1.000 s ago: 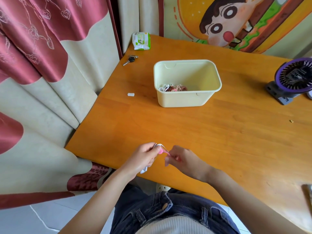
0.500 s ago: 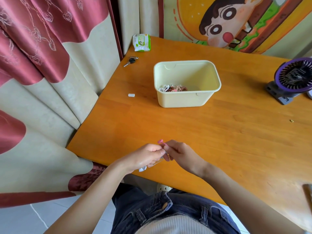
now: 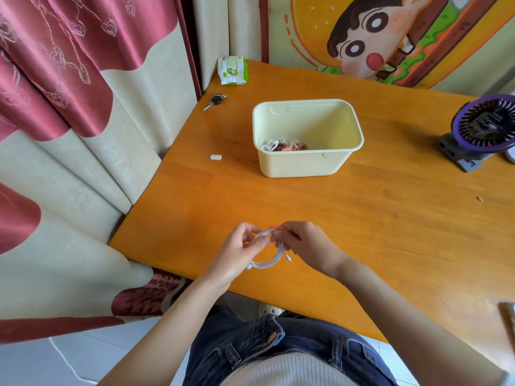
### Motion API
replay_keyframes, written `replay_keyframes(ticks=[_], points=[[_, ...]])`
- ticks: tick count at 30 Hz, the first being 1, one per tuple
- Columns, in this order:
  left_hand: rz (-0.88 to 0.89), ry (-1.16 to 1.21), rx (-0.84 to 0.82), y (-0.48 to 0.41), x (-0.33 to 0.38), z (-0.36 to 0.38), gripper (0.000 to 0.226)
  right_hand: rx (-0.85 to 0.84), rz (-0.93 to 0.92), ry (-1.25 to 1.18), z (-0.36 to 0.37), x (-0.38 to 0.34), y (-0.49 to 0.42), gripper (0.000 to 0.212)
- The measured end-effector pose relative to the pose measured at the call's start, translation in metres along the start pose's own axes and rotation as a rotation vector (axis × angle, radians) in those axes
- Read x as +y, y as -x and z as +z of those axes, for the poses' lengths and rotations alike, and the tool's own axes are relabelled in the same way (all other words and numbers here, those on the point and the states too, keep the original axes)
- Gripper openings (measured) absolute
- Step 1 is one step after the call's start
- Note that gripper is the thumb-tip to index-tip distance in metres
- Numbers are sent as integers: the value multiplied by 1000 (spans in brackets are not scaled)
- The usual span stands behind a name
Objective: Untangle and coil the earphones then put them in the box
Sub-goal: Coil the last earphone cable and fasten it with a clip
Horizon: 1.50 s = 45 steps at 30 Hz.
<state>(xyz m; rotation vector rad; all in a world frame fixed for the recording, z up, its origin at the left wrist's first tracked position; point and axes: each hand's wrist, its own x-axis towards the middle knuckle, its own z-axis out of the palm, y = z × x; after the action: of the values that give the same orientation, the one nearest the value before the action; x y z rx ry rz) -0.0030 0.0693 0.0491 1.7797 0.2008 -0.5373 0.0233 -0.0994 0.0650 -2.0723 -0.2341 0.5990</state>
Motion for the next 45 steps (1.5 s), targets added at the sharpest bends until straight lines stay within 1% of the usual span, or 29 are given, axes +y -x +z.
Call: replay_keyframes(ticks=[2, 5, 6, 9, 12, 17, 22, 27, 29, 32, 34, 35, 37, 39, 41, 43, 45], points=[[-1, -59, -3, 0, -1, 6, 22, 36, 56, -102, 1, -1, -2, 30], [47, -117, -70, 3, -3, 20, 42, 70, 142, -253, 5, -5, -3, 28], [56, -110, -79, 4, -3, 24, 41, 74, 163, -309, 6, -7, -4, 28], [79, -82, -88, 4, -2, 28, 25, 99, 191, -435, 8, -7, -3, 29], [79, -67, -112, 5, 0, 26, 19, 105, 212, -431, 6, -3, -2, 29], [78, -7, -155, 10, 9, 25, 23, 116, 201, -467, 7, -2, -1, 28], [9, -41, -136, 13, 6, 26, 21, 150, 212, -466, 7, 3, 1, 29], [-87, -202, -237, 11, 13, 22, 35, 148, 271, -509, 11, 15, 6, 28], [-71, -286, -214, 8, 13, 23, 36, 179, 282, -544, 15, 18, 9, 28], [20, -398, -135, 5, 12, 26, 34, 227, 301, -567, 19, 19, 12, 28], [25, -453, -95, 4, 9, 27, 30, 196, 331, -531, 17, 20, 10, 29], [17, -510, -76, 3, 7, 27, 28, 161, 350, -469, 14, 21, 8, 30], [4, -720, -31, 1, 5, 26, 25, 143, 357, -267, 7, 23, 2, 32], [20, -937, 38, 2, 4, 26, 28, 203, 307, -69, -1, 22, -5, 33], [63, -1016, 72, 4, 7, 27, 35, 216, 259, 16, -5, 15, -11, 32], [118, -1060, 61, 6, 11, 33, 36, 156, 223, 91, 0, 4, -16, 34], [163, -1112, 57, 7, 16, 37, 34, 77, 191, 203, 9, -5, -19, 40]])
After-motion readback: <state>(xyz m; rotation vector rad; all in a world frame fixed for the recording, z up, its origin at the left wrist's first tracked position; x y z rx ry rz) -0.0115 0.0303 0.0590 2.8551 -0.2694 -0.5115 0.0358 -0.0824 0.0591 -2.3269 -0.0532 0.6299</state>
